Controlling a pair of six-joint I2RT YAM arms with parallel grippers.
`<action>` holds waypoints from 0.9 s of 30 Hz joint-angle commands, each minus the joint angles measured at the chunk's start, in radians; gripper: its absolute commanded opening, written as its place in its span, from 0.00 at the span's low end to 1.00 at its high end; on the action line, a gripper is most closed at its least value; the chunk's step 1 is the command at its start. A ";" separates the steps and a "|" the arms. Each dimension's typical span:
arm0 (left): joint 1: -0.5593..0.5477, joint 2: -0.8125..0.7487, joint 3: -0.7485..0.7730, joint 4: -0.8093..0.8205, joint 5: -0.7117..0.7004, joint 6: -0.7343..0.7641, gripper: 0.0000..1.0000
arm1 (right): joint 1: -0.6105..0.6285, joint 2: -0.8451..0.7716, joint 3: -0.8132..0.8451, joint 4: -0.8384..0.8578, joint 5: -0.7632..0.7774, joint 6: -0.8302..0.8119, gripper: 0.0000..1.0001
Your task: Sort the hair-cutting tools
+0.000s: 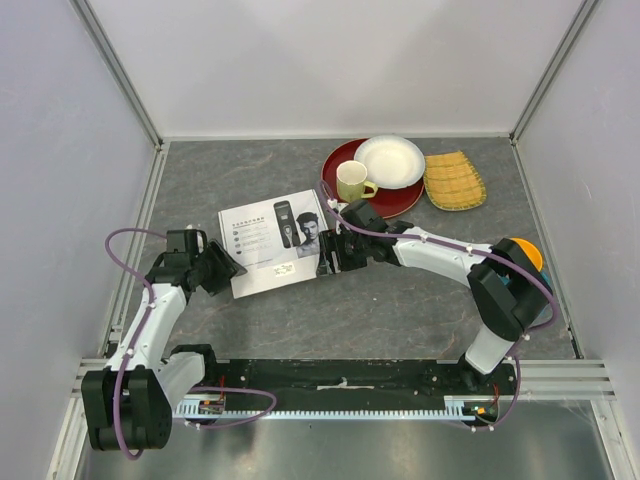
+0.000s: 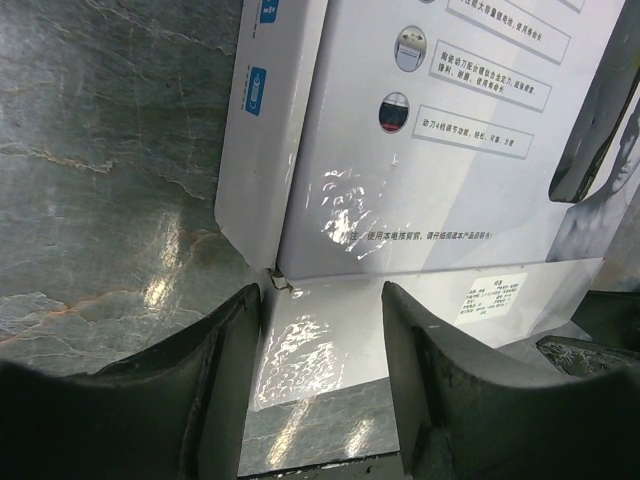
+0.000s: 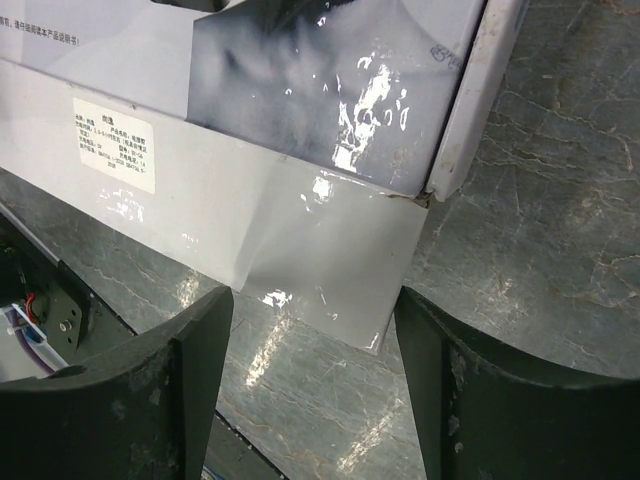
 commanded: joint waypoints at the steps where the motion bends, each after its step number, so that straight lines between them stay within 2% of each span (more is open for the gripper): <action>1: -0.007 -0.023 0.047 -0.003 0.059 0.028 0.58 | 0.010 -0.047 0.044 -0.001 -0.018 0.017 0.72; 21: -0.005 -0.015 0.071 -0.072 -0.037 0.019 0.58 | 0.010 -0.024 0.041 -0.024 0.043 -0.010 0.69; 27: -0.007 -0.010 0.057 -0.055 -0.014 0.016 0.52 | 0.010 -0.018 0.042 -0.014 0.045 -0.006 0.64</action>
